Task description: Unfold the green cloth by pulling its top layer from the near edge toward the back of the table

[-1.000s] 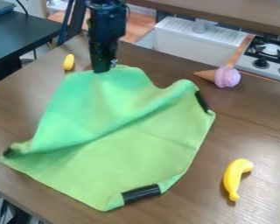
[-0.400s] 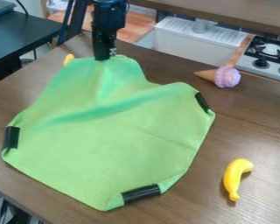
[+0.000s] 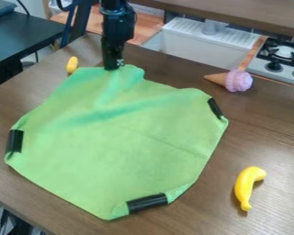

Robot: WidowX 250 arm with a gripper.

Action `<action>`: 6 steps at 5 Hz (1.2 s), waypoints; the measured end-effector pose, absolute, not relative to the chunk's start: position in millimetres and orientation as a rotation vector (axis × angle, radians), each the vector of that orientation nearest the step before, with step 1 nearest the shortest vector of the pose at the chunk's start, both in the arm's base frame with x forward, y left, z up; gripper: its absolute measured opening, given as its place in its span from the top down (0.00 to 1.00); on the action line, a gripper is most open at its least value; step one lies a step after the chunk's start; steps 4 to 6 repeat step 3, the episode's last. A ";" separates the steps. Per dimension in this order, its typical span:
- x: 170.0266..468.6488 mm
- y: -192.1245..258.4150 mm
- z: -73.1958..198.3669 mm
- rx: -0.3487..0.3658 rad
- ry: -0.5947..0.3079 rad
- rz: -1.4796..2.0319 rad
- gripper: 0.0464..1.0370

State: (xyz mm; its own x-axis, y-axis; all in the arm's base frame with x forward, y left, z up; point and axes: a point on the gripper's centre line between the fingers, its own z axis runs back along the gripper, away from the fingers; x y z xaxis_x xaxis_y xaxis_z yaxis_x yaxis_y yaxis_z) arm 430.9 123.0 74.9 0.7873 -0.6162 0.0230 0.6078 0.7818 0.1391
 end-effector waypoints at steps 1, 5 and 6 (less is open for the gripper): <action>434.5 123.2 73.0 0.134 -0.083 -0.693 1.00; 436.7 141.9 74.8 0.154 -0.126 -0.671 1.00; 436.7 141.9 74.8 0.154 -0.126 -0.671 1.00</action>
